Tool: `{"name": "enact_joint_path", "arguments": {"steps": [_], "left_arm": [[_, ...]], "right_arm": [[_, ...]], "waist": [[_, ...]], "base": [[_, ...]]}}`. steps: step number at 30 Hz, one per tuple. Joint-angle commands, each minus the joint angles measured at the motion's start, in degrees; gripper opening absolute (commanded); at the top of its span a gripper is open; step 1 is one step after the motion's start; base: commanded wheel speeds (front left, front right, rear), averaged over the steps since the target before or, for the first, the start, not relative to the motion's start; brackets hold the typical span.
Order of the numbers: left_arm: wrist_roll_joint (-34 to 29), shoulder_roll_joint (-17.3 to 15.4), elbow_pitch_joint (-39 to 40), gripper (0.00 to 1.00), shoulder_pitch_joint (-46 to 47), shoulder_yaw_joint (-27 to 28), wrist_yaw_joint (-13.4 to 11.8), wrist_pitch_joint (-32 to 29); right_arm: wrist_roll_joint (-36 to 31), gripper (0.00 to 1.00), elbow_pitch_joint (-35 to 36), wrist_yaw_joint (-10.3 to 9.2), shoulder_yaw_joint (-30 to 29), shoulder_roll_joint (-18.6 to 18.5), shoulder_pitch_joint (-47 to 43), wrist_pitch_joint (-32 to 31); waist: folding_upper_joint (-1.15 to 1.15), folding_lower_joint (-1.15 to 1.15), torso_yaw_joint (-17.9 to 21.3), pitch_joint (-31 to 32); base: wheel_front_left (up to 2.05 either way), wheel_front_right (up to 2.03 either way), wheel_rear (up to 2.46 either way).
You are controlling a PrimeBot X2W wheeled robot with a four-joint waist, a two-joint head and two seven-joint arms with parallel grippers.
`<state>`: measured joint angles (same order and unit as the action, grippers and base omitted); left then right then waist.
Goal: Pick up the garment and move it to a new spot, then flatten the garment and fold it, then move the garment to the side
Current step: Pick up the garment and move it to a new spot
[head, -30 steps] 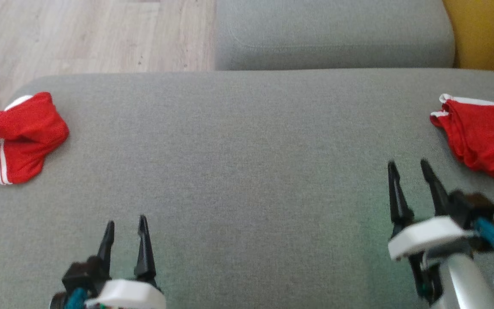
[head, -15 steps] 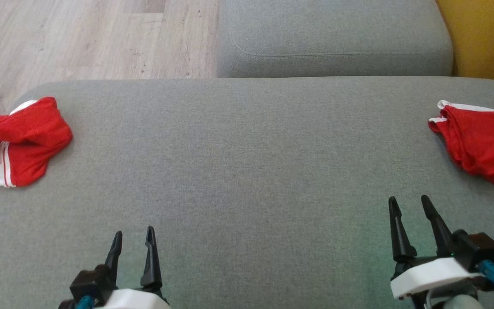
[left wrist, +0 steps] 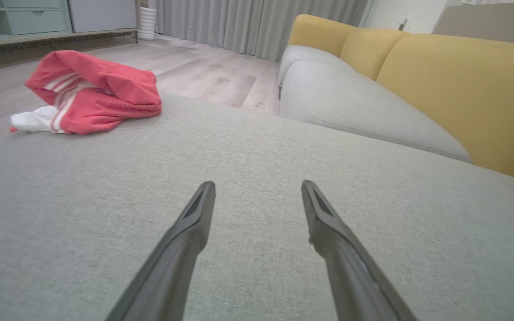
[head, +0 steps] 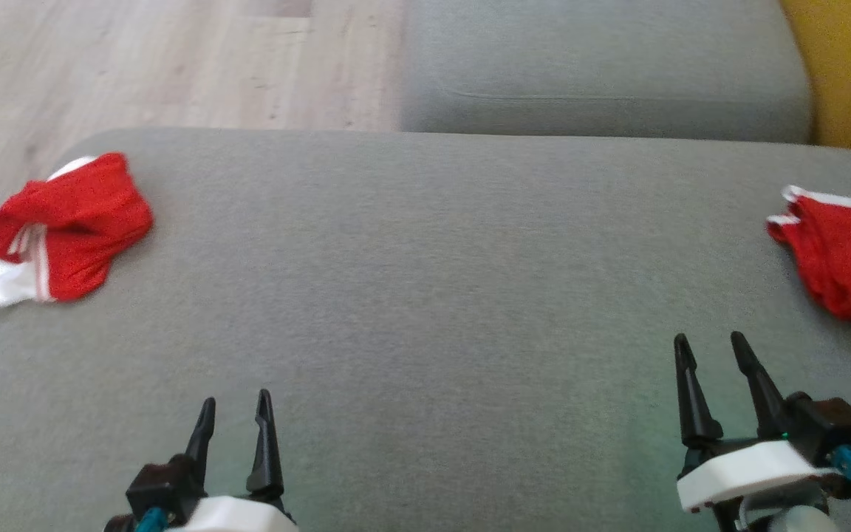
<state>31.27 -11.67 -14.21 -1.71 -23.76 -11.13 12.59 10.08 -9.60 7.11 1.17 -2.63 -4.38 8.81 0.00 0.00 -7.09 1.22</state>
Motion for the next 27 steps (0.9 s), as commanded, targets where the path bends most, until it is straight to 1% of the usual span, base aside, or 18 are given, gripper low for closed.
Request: {"name": "enact_joint_path", "arguments": {"steps": [1, 2, 3, 11, 13, 19, 24, 27], "left_arm": [[0.21, -0.51, 2.11, 1.00, 2.55, 2.49, -0.43, 0.30], [0.14, -0.72, 2.23, 1.00, 2.53, 2.56, -0.51, 0.29], [0.14, -0.72, 2.23, 1.00, 2.53, 2.56, -0.51, 0.29], [-0.01, -3.02, 3.70, 1.00, 2.01, 3.60, -1.30, -0.33], [0.20, -3.73, 4.26, 1.00, 1.48, 4.37, -1.71, -0.32], [1.29, -4.09, 8.64, 1.00, -2.40, 8.87, -4.63, 1.30], [1.62, -3.69, 11.81, 1.00, -5.34, 11.93, -5.83, 2.03], [1.32, -3.87, 13.21, 1.00, -6.62, 13.44, -6.17, 2.20]], "right_arm": [[-0.04, 1.00, 2.31, 0.37, 0.93, -0.25, 0.78, 0.31], [0.09, 1.00, 2.39, 0.37, 0.92, -0.25, 0.65, 0.33], [0.09, 1.00, 2.39, 0.37, 0.92, -0.25, 0.65, 0.33], [0.96, 1.00, 2.57, 0.37, 1.33, -0.25, -0.08, 0.79], [1.08, 1.00, 2.32, 0.37, 2.19, -0.25, 0.22, 0.59], [0.41, 1.00, 1.72, 0.37, 7.79, -0.25, 4.67, -1.07], [0.58, 1.00, 0.52, 0.37, 11.52, -0.25, 7.54, -1.58], [0.76, 1.00, 0.39, 0.37, 12.31, -0.25, 8.18, -1.51]], "waist": [[0.00, 0.00, -3.29, 0.20], [0.00, 0.00, -4.77, 0.29], [0.00, 0.00, -4.77, 0.29], [0.00, 0.00, -19.13, 1.02], [0.00, 0.00, -21.75, 0.75], [0.00, 0.00, -23.55, -2.08], [0.00, 0.00, -24.13, -3.24], [0.00, 0.00, -24.16, -3.38]], "base": [[0.00, 0.00, 0.00], [0.00, 0.00, 0.00], [0.00, 0.00, 0.00], [0.00, 0.00, 0.00], [0.00, 0.00, 0.00], [0.00, 0.00, 0.00], [0.00, 0.00, 0.00], [0.00, 0.00, 0.00]]}}
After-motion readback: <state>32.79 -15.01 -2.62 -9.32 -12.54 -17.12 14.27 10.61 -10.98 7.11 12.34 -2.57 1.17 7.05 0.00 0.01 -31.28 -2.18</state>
